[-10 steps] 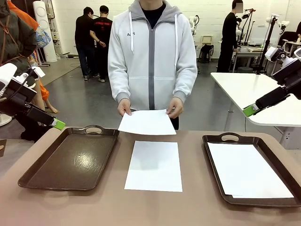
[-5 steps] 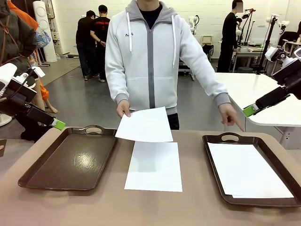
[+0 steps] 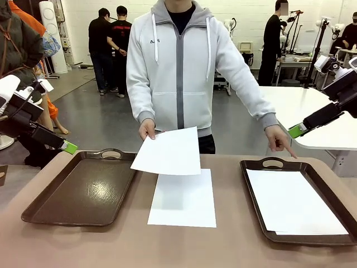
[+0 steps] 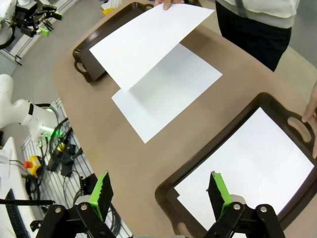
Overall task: Sort the A4 documents.
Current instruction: Receive the A4 Paper.
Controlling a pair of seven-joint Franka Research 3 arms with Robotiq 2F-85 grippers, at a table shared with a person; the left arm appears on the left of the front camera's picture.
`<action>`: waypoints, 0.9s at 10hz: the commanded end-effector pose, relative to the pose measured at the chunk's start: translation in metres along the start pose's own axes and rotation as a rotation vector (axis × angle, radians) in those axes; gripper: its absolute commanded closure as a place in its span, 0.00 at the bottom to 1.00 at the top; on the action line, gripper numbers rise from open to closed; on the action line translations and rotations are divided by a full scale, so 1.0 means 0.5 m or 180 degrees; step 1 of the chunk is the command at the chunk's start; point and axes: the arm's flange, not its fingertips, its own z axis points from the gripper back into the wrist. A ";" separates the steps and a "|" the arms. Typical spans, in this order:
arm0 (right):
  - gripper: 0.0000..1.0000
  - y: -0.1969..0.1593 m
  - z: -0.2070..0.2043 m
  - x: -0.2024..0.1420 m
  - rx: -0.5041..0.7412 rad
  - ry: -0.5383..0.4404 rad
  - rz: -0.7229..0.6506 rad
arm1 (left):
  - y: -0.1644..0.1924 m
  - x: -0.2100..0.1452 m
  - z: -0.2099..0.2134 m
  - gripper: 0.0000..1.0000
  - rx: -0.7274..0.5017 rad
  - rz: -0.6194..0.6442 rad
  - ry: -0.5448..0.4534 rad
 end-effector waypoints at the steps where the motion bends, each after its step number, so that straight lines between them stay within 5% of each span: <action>1: 0.00 0.000 0.002 0.000 -0.0019 0.0029 0.0022 | 0.005 -0.003 -0.001 0.00 -0.0051 -0.0040 -0.0034; 5: 0.00 0.000 0.000 0.000 0.0000 0.0000 0.0000 | 0.005 -0.003 -0.001 0.00 -0.0051 -0.0040 -0.0034; 9: 0.00 -0.061 -0.106 0.051 0.0756 -0.0079 -0.0675 | 0.005 -0.003 -0.001 0.00 -0.0051 -0.0040 -0.0034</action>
